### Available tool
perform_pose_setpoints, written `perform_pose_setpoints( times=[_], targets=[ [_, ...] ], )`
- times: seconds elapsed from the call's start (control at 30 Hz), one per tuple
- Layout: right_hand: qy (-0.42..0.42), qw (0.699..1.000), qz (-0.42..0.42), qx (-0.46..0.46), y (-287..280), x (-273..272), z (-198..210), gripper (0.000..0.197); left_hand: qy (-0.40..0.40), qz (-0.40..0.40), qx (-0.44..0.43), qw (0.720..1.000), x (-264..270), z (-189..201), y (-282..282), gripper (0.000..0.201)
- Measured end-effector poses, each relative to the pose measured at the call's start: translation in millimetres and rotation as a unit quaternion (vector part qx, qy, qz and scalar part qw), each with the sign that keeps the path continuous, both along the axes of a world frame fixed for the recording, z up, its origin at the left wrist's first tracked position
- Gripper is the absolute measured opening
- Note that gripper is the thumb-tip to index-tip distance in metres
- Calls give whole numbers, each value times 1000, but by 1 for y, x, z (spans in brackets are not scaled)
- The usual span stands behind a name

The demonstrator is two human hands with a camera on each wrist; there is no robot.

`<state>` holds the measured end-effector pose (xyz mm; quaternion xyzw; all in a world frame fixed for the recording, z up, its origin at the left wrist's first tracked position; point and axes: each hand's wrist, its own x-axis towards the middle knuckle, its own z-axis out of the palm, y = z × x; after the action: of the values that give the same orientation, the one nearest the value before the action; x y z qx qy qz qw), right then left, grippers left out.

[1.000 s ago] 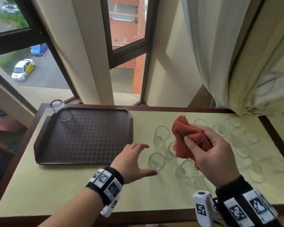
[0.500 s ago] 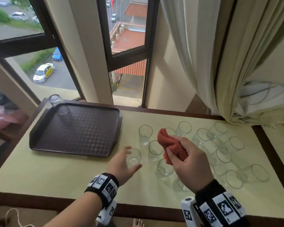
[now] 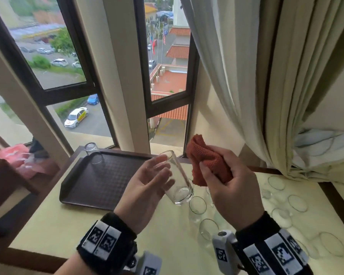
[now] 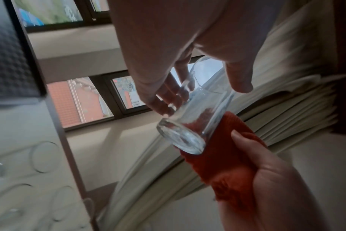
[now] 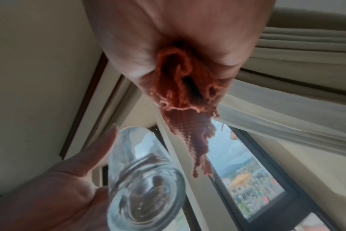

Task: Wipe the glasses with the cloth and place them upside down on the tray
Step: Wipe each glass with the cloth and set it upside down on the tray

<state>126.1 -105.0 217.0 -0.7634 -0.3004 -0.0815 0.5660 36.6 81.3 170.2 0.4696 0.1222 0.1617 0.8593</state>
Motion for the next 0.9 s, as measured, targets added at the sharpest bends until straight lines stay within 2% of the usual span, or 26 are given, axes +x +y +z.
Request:
perform_pose_setpoints(
  times=[0.13, 0.27, 0.4, 0.47, 0.57, 0.67, 0.73, 0.8, 0.83, 0.9],
  targets=[
    [-24, 997, 42, 54, 26, -11, 38, 32, -24, -29, -41, 998, 8, 30, -10, 86],
    [-95, 990, 79, 66, 40, -24, 55, 48, -47, -45, -34, 997, 11, 63, -22, 82],
    [-231, 968, 100, 22, 38, -32, 48, 61, -74, -29, -25, 997, 13, 87, -19, 63],
    [-264, 959, 102, -3, 34, -34, 34, 57, -77, -27, -23, 996, 11, 94, -13, 56],
    [-251, 962, 107, 6, 30, -36, 20, 50, -86, -31, -14, 996, 9, 99, -7, 58],
    [-217, 967, 123, 46, 31, -36, 22, 52, -102, -25, 0, 994, 7, 103, -5, 56],
    [-111, 982, 128, 89, 32, -35, 32, 57, -115, -27, 16, 993, 5, 106, -6, 60],
    [-10, 984, 124, 131, 34, -34, 48, 52, -122, -33, 28, 992, 4, 109, -7, 56],
    [0, 981, 126, 147, 34, -34, 57, 51, -124, -37, 34, 991, 4, 110, -9, 53],
    [-51, 977, 140, 153, 35, -38, 72, 57, -121, -34, 44, 991, 4, 113, -14, 54]
  ],
)
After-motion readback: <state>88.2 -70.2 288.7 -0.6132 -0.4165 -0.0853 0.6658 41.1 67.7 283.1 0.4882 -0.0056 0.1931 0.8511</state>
